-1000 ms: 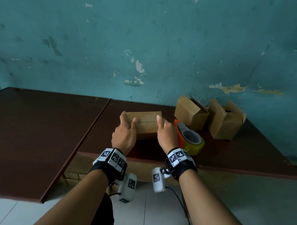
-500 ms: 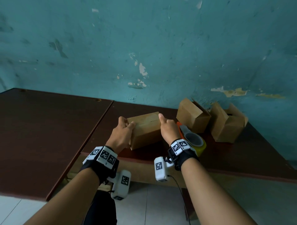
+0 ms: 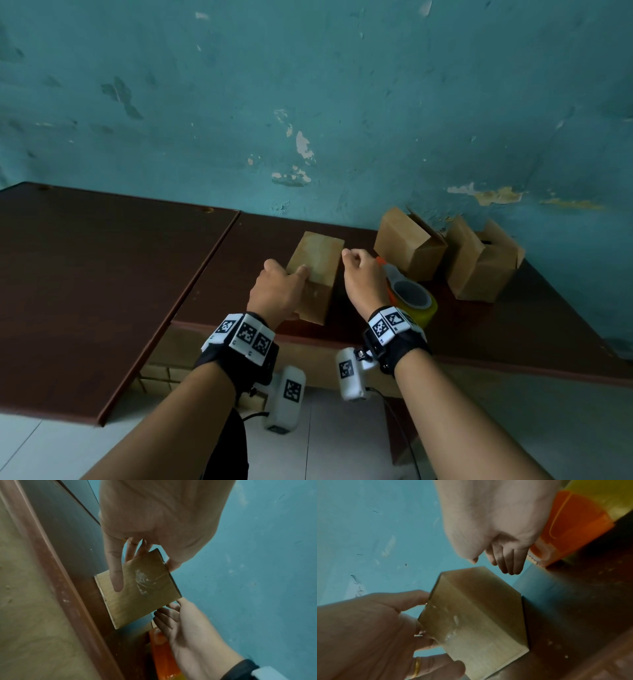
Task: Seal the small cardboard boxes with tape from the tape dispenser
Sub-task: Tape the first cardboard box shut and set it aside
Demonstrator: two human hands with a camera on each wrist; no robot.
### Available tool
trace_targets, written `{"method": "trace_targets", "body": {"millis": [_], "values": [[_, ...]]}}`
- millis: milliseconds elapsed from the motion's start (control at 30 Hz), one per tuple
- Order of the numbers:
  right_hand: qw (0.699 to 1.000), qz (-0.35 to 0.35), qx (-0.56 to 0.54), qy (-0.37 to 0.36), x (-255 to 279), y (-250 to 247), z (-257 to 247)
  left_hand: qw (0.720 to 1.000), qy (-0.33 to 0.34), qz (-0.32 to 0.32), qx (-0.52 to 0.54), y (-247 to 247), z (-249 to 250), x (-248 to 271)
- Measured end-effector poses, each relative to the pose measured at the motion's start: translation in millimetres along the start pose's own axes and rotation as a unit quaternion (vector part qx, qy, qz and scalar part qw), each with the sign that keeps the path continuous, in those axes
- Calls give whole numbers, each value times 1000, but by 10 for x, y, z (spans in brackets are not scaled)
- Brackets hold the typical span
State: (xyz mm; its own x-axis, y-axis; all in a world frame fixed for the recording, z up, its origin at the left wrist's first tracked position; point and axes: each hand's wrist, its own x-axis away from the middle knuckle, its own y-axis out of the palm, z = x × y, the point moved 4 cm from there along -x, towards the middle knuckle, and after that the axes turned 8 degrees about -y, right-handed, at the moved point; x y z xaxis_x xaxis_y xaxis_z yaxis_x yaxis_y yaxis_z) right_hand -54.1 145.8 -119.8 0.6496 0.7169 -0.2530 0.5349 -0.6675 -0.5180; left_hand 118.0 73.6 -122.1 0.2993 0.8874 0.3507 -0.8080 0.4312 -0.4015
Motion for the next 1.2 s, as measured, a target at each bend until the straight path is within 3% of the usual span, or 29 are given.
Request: {"method": "trace_targets", "body": {"millis": [333, 567, 700, 933, 1067, 1200], "values": [[999, 41, 24, -21, 62, -333, -7, 989, 29, 73, -124, 229, 76, 95], [963, 84, 256, -1, 179, -607, 57, 984, 57, 69, -152, 258, 55, 164], [926, 51, 372, 30, 215, -650, 164, 983, 62, 79, -155, 247, 30, 166], [895, -57, 440, 46, 203, -601, 350, 972, 126, 141, -140, 205, 51, 214], [908, -87, 409, 30, 235, -618, 316, 958, 175, 181, -140, 148, 142, 271], [936, -84, 337, 56, 273, -792, 233, 957, 192, 174, -129, 109, 247, 292]]}}
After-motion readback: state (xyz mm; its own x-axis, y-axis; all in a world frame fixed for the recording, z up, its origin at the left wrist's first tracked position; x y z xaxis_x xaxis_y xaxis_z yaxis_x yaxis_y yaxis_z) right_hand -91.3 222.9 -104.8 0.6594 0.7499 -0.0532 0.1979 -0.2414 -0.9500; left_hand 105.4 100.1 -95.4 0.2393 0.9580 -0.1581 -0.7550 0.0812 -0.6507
